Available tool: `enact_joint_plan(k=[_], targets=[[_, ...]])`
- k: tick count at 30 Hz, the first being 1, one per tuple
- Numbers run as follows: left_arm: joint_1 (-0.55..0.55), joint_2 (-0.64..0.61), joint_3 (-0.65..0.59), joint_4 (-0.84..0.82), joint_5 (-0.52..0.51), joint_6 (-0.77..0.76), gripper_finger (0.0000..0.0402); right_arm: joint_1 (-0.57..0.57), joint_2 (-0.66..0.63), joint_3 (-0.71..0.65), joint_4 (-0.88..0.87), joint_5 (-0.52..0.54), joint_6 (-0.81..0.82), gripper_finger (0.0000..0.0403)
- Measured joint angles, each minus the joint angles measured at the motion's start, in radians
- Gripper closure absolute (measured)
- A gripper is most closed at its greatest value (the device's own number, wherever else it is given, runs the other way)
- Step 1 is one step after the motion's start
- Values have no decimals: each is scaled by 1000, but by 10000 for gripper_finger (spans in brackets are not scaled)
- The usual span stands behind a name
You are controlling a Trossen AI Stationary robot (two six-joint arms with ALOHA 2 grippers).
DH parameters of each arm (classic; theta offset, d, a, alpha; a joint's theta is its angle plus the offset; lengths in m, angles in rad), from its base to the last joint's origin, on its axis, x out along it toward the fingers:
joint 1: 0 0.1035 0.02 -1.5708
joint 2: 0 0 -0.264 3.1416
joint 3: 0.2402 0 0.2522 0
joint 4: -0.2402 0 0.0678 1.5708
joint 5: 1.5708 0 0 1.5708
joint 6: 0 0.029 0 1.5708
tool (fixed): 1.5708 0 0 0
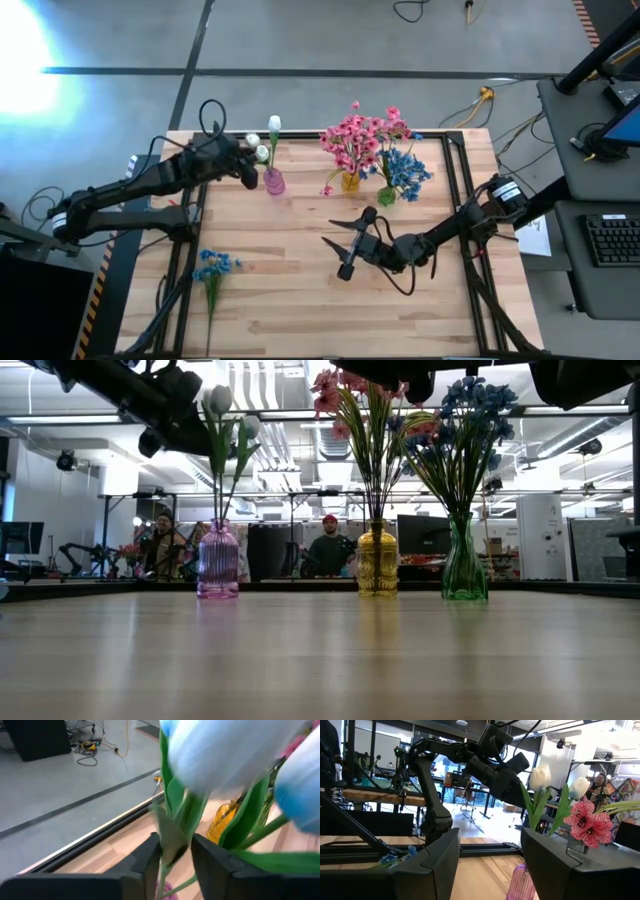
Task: Sort flowers into vase by color
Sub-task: Put the white tulip into the violet vase, then put the blue flowers into the green vase
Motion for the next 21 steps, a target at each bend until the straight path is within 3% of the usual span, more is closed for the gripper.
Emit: enact_joint_plan(k=[8,16,21], targets=[[0,-12,43,-168,0,0,235,0,-18,0,-32,14,20,199],[0,-5,180,-446,1,-43,214,0,-56,0,-108,66,73,199],[-3,-6,238,-611,1,-118,213,0,-145,6,-416,101,286,200]])
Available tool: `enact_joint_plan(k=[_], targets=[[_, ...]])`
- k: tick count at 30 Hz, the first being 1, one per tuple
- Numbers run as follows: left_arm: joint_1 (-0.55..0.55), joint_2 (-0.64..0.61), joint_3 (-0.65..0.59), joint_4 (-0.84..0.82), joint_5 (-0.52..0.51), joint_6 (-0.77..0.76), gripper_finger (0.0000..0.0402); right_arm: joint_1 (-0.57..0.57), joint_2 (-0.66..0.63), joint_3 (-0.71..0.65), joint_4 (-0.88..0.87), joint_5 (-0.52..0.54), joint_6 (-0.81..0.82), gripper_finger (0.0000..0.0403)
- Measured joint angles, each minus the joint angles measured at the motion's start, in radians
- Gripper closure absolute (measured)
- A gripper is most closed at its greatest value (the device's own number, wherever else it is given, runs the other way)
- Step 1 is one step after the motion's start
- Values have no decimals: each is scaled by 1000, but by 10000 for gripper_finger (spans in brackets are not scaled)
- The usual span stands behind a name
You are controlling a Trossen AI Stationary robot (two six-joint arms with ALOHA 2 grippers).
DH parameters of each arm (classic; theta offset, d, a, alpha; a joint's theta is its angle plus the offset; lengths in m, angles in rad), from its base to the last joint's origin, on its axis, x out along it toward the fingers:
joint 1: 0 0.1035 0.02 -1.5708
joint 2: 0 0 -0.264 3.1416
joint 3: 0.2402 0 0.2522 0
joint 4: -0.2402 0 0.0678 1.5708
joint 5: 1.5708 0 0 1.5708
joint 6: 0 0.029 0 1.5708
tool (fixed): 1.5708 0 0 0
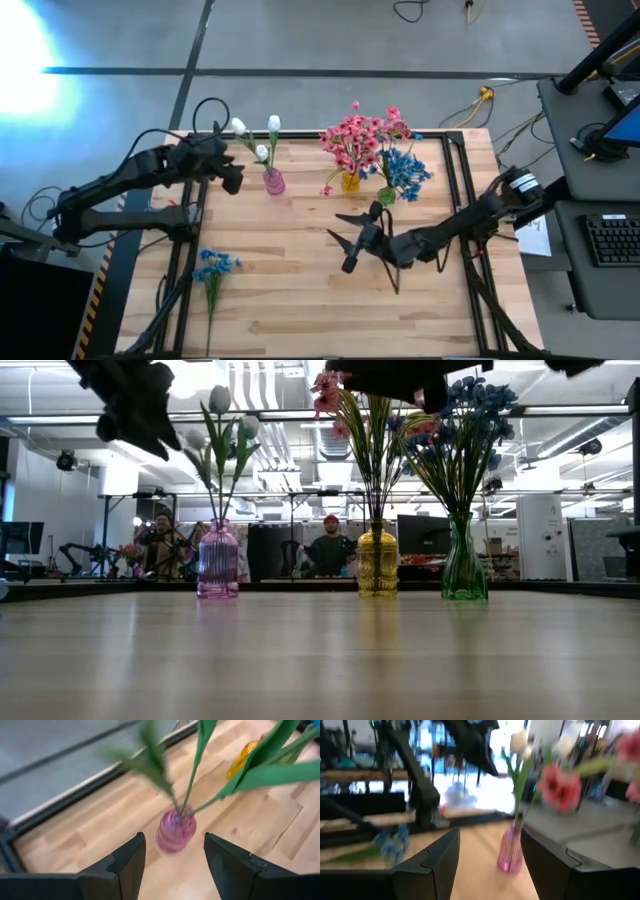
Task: Sort flowers into vase by color
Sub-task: Put the blue flowers into the green vase
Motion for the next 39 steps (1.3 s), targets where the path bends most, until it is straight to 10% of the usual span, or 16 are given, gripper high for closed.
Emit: enact_joint_plan(k=[14,27,39], targets=[[-98,-69,24,-154,99,-167,213,-17,-118,257,-1307,-310,681,200],[-348,-28,23,-86,146,-340,213,-17,-121,254,-1433,-506,744,200],[-768,128,22,-246,151,-940,213,-17,-121,254,-1432,-498,684,200]])
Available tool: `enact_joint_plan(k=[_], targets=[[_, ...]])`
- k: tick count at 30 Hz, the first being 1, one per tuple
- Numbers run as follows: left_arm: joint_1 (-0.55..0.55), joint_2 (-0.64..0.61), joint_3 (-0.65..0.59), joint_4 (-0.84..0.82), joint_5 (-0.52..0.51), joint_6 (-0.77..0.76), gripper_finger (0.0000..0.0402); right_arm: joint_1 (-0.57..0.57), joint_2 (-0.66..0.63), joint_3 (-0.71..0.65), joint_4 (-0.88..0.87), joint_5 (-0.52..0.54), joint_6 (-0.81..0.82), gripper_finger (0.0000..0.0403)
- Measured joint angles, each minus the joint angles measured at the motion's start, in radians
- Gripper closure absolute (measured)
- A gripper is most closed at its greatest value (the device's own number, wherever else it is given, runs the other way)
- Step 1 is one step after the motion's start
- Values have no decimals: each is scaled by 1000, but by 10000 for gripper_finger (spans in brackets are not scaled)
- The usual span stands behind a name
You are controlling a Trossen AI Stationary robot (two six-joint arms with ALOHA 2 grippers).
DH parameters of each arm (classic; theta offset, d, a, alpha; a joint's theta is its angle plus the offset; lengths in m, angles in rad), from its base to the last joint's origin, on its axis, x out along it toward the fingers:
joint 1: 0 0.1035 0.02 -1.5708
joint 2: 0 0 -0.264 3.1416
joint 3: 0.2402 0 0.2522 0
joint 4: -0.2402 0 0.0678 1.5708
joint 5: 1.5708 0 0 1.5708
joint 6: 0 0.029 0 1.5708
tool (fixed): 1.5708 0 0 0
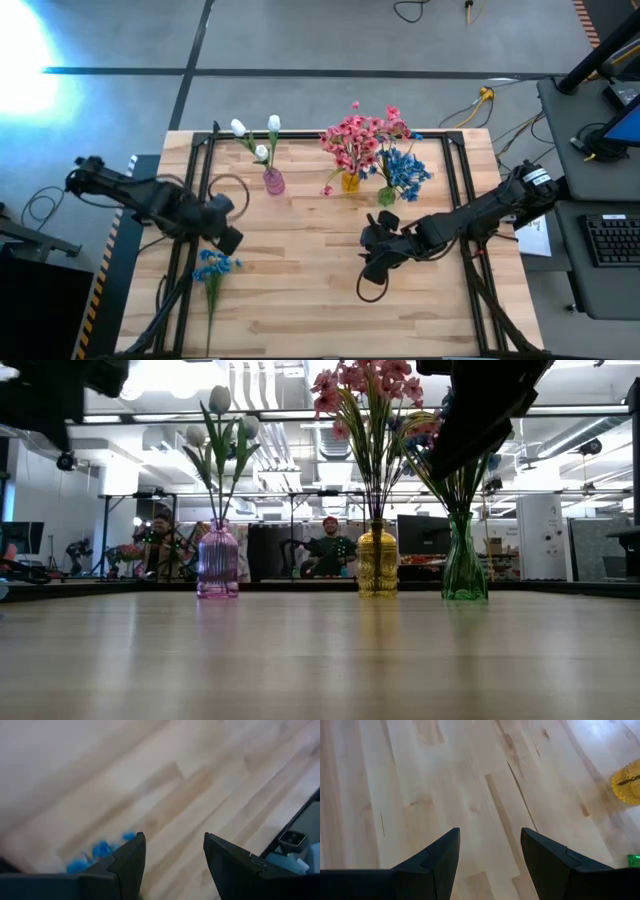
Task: Sort flowers into vase by color
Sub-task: Put the blue flowers into the green vase
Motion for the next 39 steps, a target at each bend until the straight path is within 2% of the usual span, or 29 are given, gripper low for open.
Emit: enact_joint_plan(k=[8,13,19,24,30,35,39], targets=[[-275,191,0,3,6,-451,213,0,0,0,0,0,-33,200],[-437,322,0,54,82,-736,213,1,0,0,0,0,-70,200],[-571,457,0,87,88,-970,213,1,0,0,0,0,-82,200],[-594,558,0,88,123,-1012,213,15,0,0,0,0,-89,200],[-594,666,-1,100,157,-985,213,47,0,0,2,-2,-88,200],[-596,729,-2,117,206,-975,213,73,0,0,4,-4,-88,200],[-596,762,-7,179,208,-958,214,91,0,0,4,-2,-81,200]])
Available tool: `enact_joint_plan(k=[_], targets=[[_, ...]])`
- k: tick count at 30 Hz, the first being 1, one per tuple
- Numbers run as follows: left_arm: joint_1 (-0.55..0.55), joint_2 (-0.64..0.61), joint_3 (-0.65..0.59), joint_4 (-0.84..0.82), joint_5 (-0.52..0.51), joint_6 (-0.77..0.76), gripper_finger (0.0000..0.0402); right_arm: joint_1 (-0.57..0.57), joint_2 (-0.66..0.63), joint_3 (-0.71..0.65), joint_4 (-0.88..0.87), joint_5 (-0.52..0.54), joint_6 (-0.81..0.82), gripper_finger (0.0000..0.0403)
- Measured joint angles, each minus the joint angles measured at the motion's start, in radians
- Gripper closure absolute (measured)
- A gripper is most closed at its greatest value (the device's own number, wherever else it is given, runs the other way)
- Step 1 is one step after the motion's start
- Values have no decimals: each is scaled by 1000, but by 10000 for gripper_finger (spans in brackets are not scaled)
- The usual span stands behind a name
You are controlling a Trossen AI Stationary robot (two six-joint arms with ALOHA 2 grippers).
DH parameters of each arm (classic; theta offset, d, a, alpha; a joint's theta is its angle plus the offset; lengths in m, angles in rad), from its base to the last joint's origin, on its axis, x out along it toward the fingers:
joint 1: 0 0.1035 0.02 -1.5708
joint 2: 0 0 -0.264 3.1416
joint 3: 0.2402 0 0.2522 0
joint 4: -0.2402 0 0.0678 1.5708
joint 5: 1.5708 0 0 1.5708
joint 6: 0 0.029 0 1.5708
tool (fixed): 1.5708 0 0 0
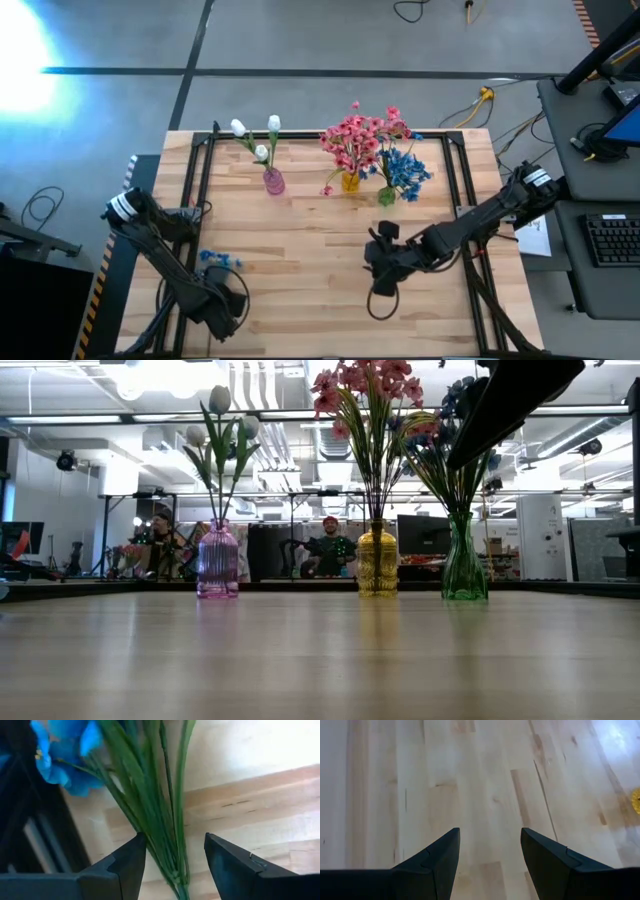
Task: Sort flowers into vase by color
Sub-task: Put the blue flowers into the green vase
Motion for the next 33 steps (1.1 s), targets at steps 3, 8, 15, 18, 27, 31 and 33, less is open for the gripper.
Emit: enact_joint_plan(k=[3,8,15,18,27,31,33], targets=[[0,23,-1,19,0,21,223,12,0,0,0,2,2,200],[1,28,0,43,-5,24,264,23,0,0,1,2,3,200],[0,17,23,43,-4,54,367,24,0,0,0,2,4,199],[0,15,49,48,-2,79,395,28,0,0,-3,2,1,199],[0,-87,200,32,-162,276,401,96,0,-7,-14,1,-22,199],[1,-135,313,34,-357,500,401,149,0,-7,-10,2,-15,199],[6,-145,370,38,-508,654,401,175,0,-7,-3,4,-15,199]])
